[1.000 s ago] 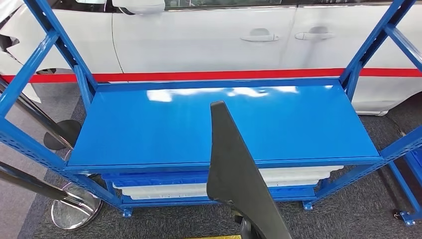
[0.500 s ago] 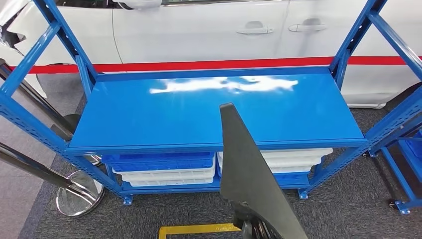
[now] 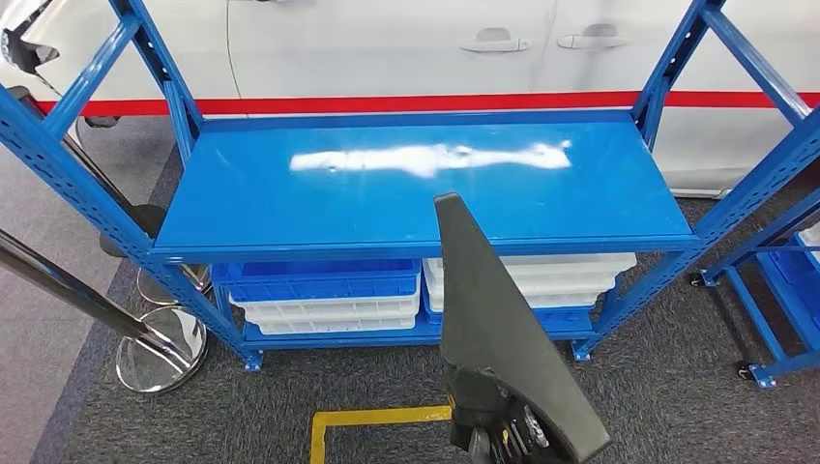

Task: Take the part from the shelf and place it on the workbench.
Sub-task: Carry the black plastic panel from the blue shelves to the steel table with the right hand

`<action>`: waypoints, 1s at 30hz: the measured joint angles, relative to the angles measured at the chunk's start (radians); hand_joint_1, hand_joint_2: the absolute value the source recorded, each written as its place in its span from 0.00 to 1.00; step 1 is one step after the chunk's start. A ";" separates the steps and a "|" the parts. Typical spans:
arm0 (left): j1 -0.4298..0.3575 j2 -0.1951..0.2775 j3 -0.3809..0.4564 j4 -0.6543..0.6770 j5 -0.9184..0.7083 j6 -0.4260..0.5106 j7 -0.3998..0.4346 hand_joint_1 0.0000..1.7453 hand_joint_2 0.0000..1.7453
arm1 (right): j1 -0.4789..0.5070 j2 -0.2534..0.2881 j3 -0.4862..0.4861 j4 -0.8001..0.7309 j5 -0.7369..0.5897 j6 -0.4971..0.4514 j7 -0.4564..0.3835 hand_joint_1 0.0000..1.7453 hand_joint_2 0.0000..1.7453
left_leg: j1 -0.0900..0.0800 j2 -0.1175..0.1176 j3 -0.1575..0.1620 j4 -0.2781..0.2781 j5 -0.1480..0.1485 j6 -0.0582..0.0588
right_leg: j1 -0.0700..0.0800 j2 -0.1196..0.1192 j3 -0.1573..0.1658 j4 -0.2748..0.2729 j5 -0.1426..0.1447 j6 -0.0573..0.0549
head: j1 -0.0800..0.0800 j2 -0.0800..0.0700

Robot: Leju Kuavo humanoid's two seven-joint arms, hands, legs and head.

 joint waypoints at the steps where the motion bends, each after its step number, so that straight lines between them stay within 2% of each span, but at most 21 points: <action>1: 0.000 0.000 0.000 0.000 0.000 0.000 0.000 0.00 0.00 | 0.000 0.000 0.000 0.000 -0.008 0.006 -0.001 1.00 1.00 | -0.001 0.000 -0.008 0.008 0.005 -0.006 | 0.001 0.001 0.033 -0.055 -0.004 -0.004 | 0.000 0.000; 2: 0.000 0.000 0.000 0.000 0.000 0.000 0.000 0.00 0.00 | 0.000 0.000 0.000 -0.001 -0.017 0.014 -0.003 1.00 1.00 | -0.002 0.000 -0.014 0.013 0.011 -0.013 | 0.004 0.003 0.048 -0.084 -0.013 -0.010 | -0.001 0.000; 4: 0.000 0.001 0.001 0.000 0.000 0.001 -0.001 0.00 0.00 | 0.002 0.000 -0.001 -0.001 -0.038 0.034 -0.009 1.00 1.00 | 0.000 0.000 -0.019 0.016 0.022 -0.026 | 0.007 0.005 0.040 -0.090 -0.006 -0.028 | -0.001 0.000; 5: 0.001 0.001 0.001 0.000 0.000 0.001 -0.002 0.00 0.00 | 0.002 0.000 -0.002 -0.002 -0.046 0.043 -0.012 1.00 1.00 | 0.002 0.000 -0.024 0.023 0.012 -0.032 | 0.007 0.006 0.032 -0.090 0.003 -0.038 | -0.001 0.000; 7: 0.003 0.003 0.002 0.000 0.000 0.000 -0.003 0.00 0.00 | 0.003 0.000 -0.004 -0.002 -0.054 0.053 -0.015 1.00 1.00 | 0.006 -0.003 -0.049 0.085 -0.064 -0.042 | 0.006 0.009 0.007 -0.092 0.027 -0.054 | -0.001 0.000; 9: 0.002 0.003 0.002 0.000 0.000 0.000 -0.004 0.00 0.00 | 0.005 0.000 -0.006 -0.002 -0.057 0.058 -0.018 1.00 1.00 | 0.006 -0.004 -0.081 0.209 -0.164 -0.047 | 0.010 0.017 -0.023 -0.090 0.051 -0.060 | -0.001 0.000; 10: 0.002 0.004 0.002 0.000 0.000 0.000 -0.005 0.00 0.00 | 0.006 0.000 -0.007 -0.002 -0.058 0.060 -0.019 1.00 1.00 | 0.006 -0.004 -0.089 0.265 -0.187 -0.047 | 0.012 0.023 -0.040 -0.089 0.063 -0.060 | -0.001 0.000; 11: 0.001 0.004 0.002 0.000 0.000 0.000 -0.006 0.00 0.00 | 0.007 0.000 -0.008 -0.002 -0.057 0.062 -0.020 1.00 1.00 | 0.006 -0.005 -0.082 0.297 -0.187 -0.044 | 0.015 0.030 -0.056 -0.087 0.075 -0.061 | -0.001 0.000; 12: 0.001 0.005 0.002 0.000 0.000 0.000 -0.006 0.00 0.00 | 0.009 0.000 -0.009 -0.002 -0.056 0.064 -0.020 1.00 1.00 | 0.004 -0.008 -0.059 0.294 -0.166 -0.038 | 0.019 0.039 -0.073 -0.085 0.087 -0.061 | -0.001 0.000; 14: 0.001 0.008 0.002 0.000 0.000 0.000 -0.006 0.00 0.00 | 0.011 0.001 -0.012 -0.002 -0.053 0.067 -0.020 1.00 1.00 | -0.003 -0.035 0.038 0.184 -0.114 -0.014 | 0.024 0.058 -0.099 -0.082 0.109 -0.060 | -0.001 0.000; 16: 0.001 0.013 0.002 -0.002 -0.001 0.000 -0.006 0.00 0.00 | 0.011 0.004 -0.015 -0.002 -0.051 0.067 -0.020 1.00 1.00 | -0.011 -0.077 0.140 0.032 -0.113 0.010 | 0.026 0.076 -0.114 -0.081 0.129 -0.055 | -0.001 0.000; 17: 0.000 0.015 0.002 -0.003 -0.002 0.000 -0.007 0.00 0.00 | 0.011 0.006 -0.017 -0.002 -0.051 0.067 -0.020 1.00 1.00 | -0.015 -0.090 0.168 -0.014 -0.121 0.017 | 0.024 0.085 -0.118 -0.082 0.139 -0.050 | -0.001 0.000; 18: -0.001 0.015 0.002 -0.004 -0.002 0.000 -0.008 0.00 0.00 | 0.012 0.007 -0.018 -0.002 -0.050 0.068 -0.020 1.00 1.00 | -0.018 -0.087 0.179 -0.037 -0.125 0.018 | 0.023 0.095 -0.122 -0.084 0.149 -0.043 | -0.001 0.000; 20: -0.004 0.015 0.002 -0.004 -0.003 0.000 -0.008 0.00 0.00 | 0.016 0.009 -0.021 -0.002 -0.049 0.068 -0.020 1.00 1.00 | -0.016 -0.065 0.172 -0.053 -0.106 0.021 | 0.022 0.103 -0.130 -0.083 0.157 -0.030 | -0.001 0.000; 21: -0.005 0.014 0.002 -0.004 -0.003 0.000 -0.008 0.00 0.00 | 0.019 0.010 -0.023 -0.002 -0.048 0.068 -0.020 1.00 1.00 | -0.014 -0.052 0.166 -0.060 -0.093 0.025 | 0.024 0.089 -0.139 -0.067 0.135 -0.026 | 0.000 0.000; 24: -0.002 0.013 0.002 -0.003 -0.003 0.000 -0.009 0.00 0.00 | 0.021 0.009 -0.027 -0.004 -0.046 0.067 -0.019 1.00 1.00 | -0.011 -0.014 0.129 -0.063 -0.060 0.030 | 0.020 0.023 -0.184 0.082 -0.010 -0.018 | 0.000 0.000; 25: -0.001 0.013 0.002 -0.003 -0.003 0.000 -0.009 0.00 0.00 | 0.022 0.009 -0.028 -0.004 -0.046 0.067 -0.019 1.00 1.00 | -0.011 -0.001 0.113 -0.059 -0.051 0.027 | 0.015 0.014 -0.194 0.141 -0.039 -0.012 | 0.000 0.000; 26: 0.000 0.014 0.002 -0.003 -0.003 0.000 -0.009 0.00 0.00 | 0.022 0.009 -0.028 -0.004 -0.046 0.067 -0.019 1.00 1.00 | -0.010 0.011 0.097 -0.052 -0.044 0.023 | 0.009 0.008 -0.194 0.183 -0.042 -0.006 | 0.000 0.000; 27: 0.000 0.014 0.002 -0.003 -0.003 0.000 -0.009 0.00 0.00 | 0.023 0.009 -0.029 -0.004 -0.046 0.067 -0.019 1.00 1.00 | -0.009 0.021 0.080 -0.044 -0.037 0.019 | 0.003 0.005 -0.180 0.197 -0.022 0.000 | 0.000 0.000; 29: -0.003 0.014 0.002 -0.003 -0.003 -0.001 -0.009 0.00 0.00 | 0.024 0.009 -0.030 -0.004 -0.046 0.067 -0.019 1.00 1.00 | -0.004 0.037 0.045 -0.018 -0.028 0.009 | -0.009 -0.005 -0.102 0.126 0.032 0.012 | 0.000 0.000; 30: -0.005 0.014 0.002 -0.004 -0.003 -0.001 -0.009 0.00 0.00 | 0.024 0.009 -0.031 -0.004 -0.046 0.067 -0.019 1.00 1.00 | -0.002 0.042 0.028 -0.003 -0.026 0.003 | -0.010 -0.014 -0.050 0.057 0.033 0.017 | 0.000 0.000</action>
